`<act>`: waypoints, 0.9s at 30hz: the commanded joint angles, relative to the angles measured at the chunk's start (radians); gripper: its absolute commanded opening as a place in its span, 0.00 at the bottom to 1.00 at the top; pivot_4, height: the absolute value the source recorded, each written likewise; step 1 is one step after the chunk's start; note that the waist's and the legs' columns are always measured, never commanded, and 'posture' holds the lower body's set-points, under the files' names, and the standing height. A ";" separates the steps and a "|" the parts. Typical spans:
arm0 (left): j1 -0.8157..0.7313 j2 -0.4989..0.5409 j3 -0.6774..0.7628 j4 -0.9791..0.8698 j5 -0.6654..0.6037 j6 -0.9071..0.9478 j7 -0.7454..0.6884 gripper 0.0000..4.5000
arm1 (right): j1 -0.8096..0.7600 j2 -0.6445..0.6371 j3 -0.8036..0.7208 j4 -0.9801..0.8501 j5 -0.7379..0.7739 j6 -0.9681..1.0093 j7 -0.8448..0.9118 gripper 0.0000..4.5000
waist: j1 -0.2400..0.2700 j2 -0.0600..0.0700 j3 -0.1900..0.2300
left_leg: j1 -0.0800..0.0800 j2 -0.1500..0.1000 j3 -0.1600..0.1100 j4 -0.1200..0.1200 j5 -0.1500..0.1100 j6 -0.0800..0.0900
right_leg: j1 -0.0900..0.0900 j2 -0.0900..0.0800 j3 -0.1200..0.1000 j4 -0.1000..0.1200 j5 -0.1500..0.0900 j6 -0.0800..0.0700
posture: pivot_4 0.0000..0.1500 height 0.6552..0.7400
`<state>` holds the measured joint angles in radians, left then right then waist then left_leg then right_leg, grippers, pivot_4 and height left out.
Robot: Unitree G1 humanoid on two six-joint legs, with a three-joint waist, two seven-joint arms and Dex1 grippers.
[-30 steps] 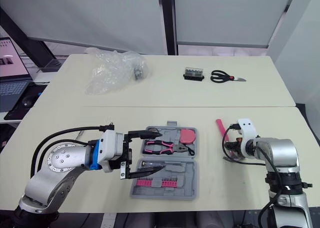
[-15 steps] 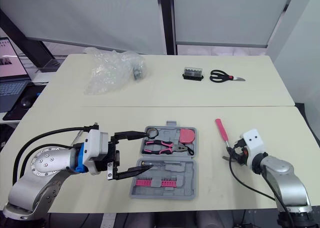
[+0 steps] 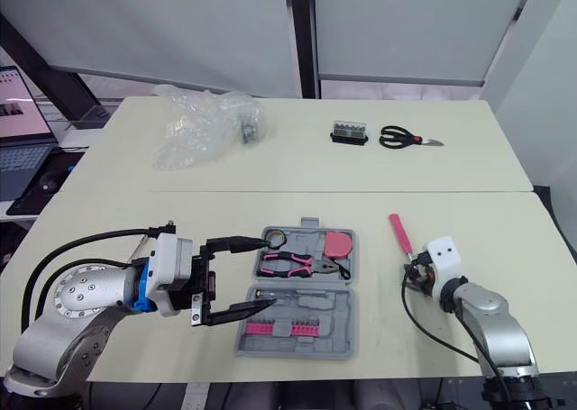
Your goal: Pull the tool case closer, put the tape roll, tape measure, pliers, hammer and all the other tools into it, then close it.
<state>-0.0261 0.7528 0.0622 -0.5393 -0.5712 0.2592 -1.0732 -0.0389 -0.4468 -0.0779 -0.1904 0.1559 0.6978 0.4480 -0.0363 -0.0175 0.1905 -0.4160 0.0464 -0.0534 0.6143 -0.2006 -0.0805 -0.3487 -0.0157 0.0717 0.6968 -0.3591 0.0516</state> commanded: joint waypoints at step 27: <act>0.098 0.067 0.174 0.001 -0.057 -0.033 -0.060 1.00 | -0.175 -0.183 -0.055 -0.084 0.165 0.199 0.126 0.04 | -0.003 -0.001 -0.001 | 0.000 0.000 0.000 0.000 0.000 0.000 | -0.001 0.001 0.001 0.000 0.000 0.000 | 1.00 1.00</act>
<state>0.0627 0.8077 0.2005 -0.5327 -0.6359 0.2501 -1.1267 -0.1953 -0.6092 -0.1085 -0.2314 0.2994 0.9016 0.5486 -0.0392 -0.0186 0.1896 -0.4162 0.0468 -0.0533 0.6142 -0.2007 -0.0804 -0.3492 -0.0152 0.0718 0.6970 -0.3591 0.0514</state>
